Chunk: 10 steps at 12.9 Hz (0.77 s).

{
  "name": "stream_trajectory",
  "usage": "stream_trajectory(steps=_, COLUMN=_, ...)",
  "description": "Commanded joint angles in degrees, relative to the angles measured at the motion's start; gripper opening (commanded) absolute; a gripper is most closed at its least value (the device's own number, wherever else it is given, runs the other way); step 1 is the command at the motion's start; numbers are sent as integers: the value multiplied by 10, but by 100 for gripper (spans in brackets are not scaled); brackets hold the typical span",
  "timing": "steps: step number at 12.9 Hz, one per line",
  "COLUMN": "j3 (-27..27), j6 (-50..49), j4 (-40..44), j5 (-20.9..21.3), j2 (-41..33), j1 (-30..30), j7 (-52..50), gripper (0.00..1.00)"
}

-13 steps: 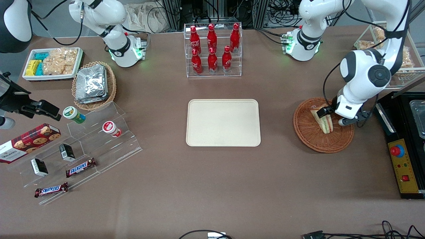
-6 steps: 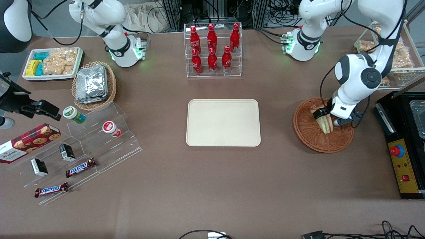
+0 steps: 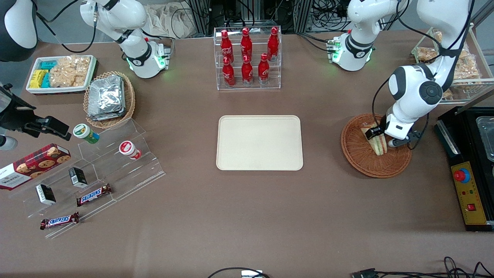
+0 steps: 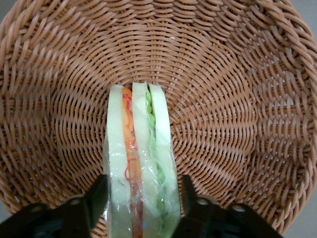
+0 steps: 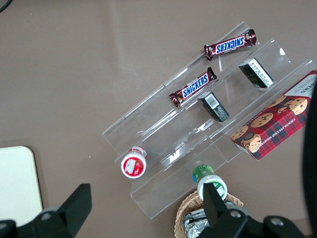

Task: Place sandwich from basket to tray
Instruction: 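Close the left gripper on the sandwich's wrapped edge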

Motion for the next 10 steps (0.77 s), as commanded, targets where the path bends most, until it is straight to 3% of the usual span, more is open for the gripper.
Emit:
stream_trajectory(steps=1, j3=-1, j6=16, j4=-13, j5=6, j2=-7, j1=3, j7=-5, gripper=29)
stream_trajectory(steps=5, j3=-1, j6=16, j4=-13, j5=6, j2=-10, j1=3, j7=-5, gripper=0)
stream_trajectory(steps=10, j3=2, j6=-34, j4=3, j5=5, j2=-44, j1=3, j7=-2, gripper=0)
